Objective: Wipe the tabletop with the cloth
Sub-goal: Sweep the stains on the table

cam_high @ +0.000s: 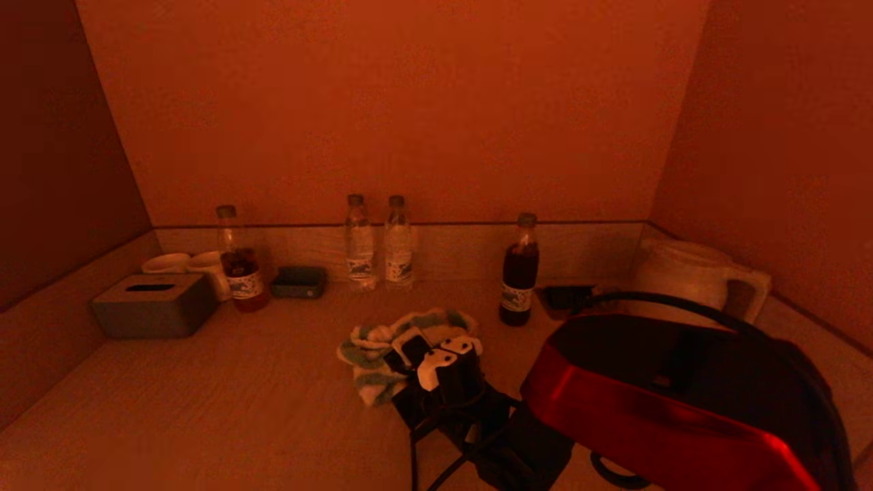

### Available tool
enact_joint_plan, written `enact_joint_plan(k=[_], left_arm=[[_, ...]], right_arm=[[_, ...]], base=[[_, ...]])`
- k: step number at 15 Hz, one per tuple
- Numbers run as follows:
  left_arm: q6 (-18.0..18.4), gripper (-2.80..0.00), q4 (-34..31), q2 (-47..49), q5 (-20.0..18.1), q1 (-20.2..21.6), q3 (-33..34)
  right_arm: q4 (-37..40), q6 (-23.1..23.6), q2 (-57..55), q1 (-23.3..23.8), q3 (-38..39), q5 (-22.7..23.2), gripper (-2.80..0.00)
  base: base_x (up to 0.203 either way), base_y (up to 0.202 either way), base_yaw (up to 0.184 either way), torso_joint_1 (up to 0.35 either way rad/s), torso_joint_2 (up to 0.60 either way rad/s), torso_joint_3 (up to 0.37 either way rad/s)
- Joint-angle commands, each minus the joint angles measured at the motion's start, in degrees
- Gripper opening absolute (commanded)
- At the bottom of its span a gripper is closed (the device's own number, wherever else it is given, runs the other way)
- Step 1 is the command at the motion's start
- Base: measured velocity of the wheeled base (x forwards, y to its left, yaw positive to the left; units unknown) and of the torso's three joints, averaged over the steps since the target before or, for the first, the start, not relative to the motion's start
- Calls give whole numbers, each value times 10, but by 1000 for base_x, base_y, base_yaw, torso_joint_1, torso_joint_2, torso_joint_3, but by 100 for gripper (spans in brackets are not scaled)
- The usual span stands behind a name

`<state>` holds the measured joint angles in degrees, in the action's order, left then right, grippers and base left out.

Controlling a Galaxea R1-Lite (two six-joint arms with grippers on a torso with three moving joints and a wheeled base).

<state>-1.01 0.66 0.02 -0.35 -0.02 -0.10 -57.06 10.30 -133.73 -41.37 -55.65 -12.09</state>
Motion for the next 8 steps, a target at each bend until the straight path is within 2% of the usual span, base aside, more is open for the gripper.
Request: enact_joint_plan(k=[1, 3, 5, 8], left_arm=[[0, -280, 0, 0, 0, 0, 0], [0, -280, 0, 0, 0, 0, 0], [0, -280, 0, 0, 0, 0, 0], [0, -280, 0, 0, 0, 0, 0]], right_arm=[[28, -5, 4, 4, 0, -1, -280], [28, -5, 4, 4, 0, -1, -280], [29, -5, 12, 33, 17, -1, -280], [30, -5, 17, 40, 20, -2, -280]], base=[[0, 0, 0, 0, 0, 0], [0, 0, 0, 0, 0, 0], [0, 0, 0, 0, 0, 0], [0, 0, 0, 0, 0, 0]])
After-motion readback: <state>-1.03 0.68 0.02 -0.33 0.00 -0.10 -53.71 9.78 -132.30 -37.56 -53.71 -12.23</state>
